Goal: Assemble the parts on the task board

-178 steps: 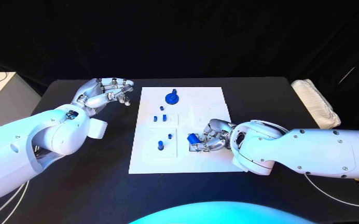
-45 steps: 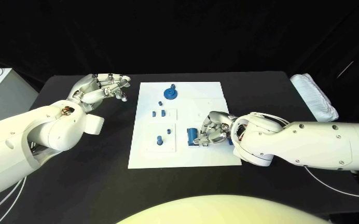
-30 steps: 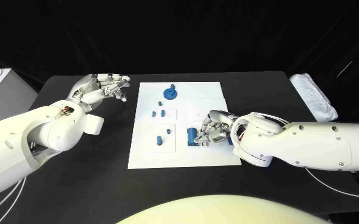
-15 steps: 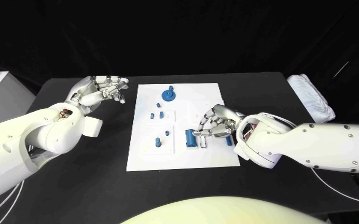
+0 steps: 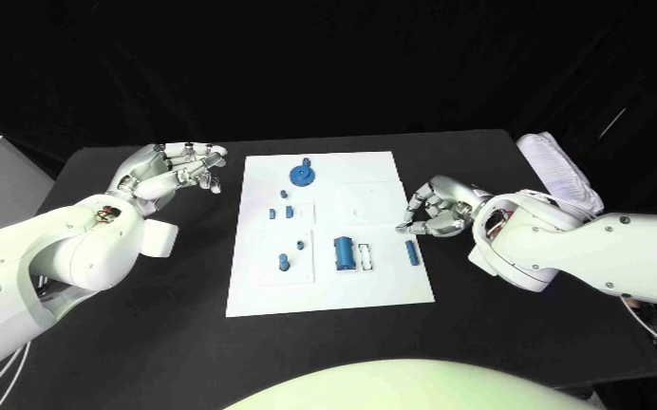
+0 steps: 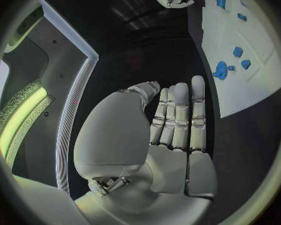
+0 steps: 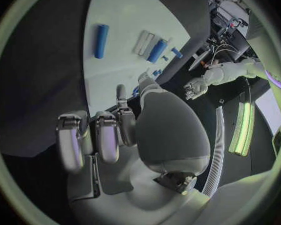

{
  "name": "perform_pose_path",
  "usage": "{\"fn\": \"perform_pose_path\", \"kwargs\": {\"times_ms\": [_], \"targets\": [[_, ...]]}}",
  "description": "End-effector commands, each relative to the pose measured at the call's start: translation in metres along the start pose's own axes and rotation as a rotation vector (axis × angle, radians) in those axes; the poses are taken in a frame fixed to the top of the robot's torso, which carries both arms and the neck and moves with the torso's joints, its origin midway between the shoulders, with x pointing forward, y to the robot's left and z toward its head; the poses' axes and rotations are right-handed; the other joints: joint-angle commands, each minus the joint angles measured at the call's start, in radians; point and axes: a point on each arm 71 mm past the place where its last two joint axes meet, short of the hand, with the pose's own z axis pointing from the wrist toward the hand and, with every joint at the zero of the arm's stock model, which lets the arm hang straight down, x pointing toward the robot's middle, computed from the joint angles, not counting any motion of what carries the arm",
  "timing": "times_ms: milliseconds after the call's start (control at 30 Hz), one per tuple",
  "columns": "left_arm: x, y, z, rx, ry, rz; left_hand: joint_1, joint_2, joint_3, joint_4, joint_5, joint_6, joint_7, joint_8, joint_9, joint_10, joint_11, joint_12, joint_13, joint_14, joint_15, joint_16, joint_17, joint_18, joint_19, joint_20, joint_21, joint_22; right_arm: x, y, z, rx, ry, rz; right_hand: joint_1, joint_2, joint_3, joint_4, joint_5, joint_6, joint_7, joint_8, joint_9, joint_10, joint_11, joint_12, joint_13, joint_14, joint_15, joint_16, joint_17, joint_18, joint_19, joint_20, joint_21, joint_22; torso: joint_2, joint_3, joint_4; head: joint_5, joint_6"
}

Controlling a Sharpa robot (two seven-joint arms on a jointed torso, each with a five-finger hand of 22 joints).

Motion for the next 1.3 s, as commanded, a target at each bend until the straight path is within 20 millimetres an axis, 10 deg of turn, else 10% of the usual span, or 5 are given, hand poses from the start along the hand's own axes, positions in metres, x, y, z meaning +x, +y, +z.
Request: {"fn": "perform_pose_path", "kwargs": {"times_ms": [33, 1300], "targets": [[0.002, -0.002, -0.001, 0.013, 0.01, -0.008, 0.003, 0.008, 0.0, 0.006, 0.003, -0.005, 0.004, -0.005, -0.002, 0.007, 0.001, -0.004, -0.001, -0.002, 0.005, -0.006, 0.001, 0.013, 0.008, -0.001, -0.003, -0.001, -0.002, -0.004, -0.006, 0.026, 0.012, -0.114, 0.007, -0.003, -0.006, 0.0, -0.007, 0.009, -0.002, -0.003, 0.0, 0.034, 0.006, -0.003, 0.175, 0.104, 0.005, 0.002, 0.259, -0.007, 0.105, 0.006, 0.007, 0.263, 0.0, 0.003, -0.0024, -0.004, -0.003], [0.001, -0.003, -0.005, 0.013, 0.013, -0.01, 0.003, 0.006, -0.002, 0.007, 0.003, -0.006, 0.004, -0.006, -0.002, 0.007, 0.001, -0.004, -0.001, -0.002, 0.005, -0.006, 0.001, 0.013, 0.008, -0.001, -0.004, -0.001, 0.042, -0.007, 0.001, 0.082, 0.121, -0.194, -0.012, 0.008, -0.035, 0.021, -0.019, 0.036, -0.013, 0.01, 0.004, 0.035, -0.003, -0.006, 0.173, 0.103, -0.003, 0.002, 0.258, -0.007, 0.105, 0.0, 0.007, 0.263, 0.001, 0.0017, -0.0018, -0.005, -0.018]]}}
